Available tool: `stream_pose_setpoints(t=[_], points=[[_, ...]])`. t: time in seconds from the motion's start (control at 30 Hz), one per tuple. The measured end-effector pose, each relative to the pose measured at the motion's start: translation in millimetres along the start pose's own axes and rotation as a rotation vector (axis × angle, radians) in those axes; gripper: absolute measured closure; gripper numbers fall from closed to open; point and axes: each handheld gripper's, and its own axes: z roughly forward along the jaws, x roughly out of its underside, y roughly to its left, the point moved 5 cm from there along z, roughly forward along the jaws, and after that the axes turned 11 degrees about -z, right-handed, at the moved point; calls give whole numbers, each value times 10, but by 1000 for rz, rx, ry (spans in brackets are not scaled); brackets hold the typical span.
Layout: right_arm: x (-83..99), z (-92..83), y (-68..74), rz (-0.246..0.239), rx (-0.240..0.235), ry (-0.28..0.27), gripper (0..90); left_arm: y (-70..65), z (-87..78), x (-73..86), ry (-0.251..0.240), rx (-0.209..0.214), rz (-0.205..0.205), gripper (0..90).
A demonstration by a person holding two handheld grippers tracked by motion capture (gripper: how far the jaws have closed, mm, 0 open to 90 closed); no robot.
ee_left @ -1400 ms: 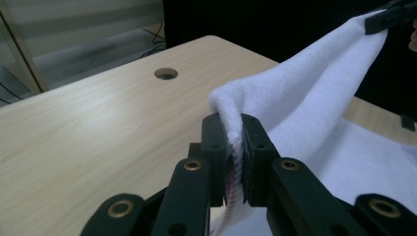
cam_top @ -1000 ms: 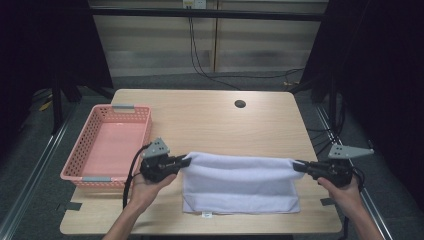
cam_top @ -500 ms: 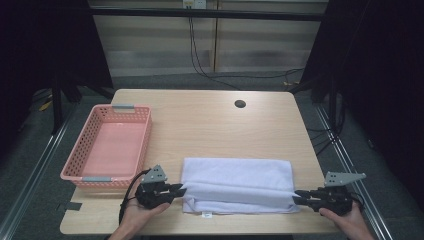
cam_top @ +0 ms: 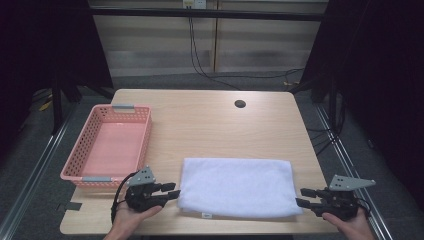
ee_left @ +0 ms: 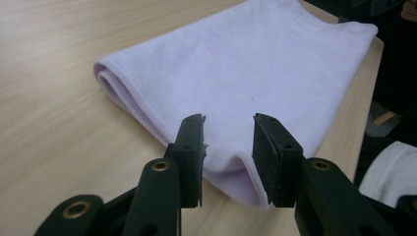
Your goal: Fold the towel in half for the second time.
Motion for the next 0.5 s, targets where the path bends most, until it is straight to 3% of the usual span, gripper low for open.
stream_pose_setpoints(t=[0.07, 0.13, 0.2, 0.27, 0.4, 0.5], points=[[-48, 95, -3, -7, 7, 19, 550, 16, 111, -74, 23, -6, 9, 650], [-100, 203, 36, -10, -37, 33, 542, 23, 249, -150, 53, -11, 16, 646], [-146, 334, 87, -32, -42, 64, 520, 22, 354, -173, 85, -24, 30, 638], [-179, 460, 136, -41, -63, 80, 520, 25, 446, -130, 98, -14, 25, 639], [-182, 669, 157, -42, -43, 128, 509, 48, 545, -4, 170, -40, 26, 622], [-170, 763, 126, -35, -21, 158, 501, 54, 590, 24, 170, -43, 27, 613]])
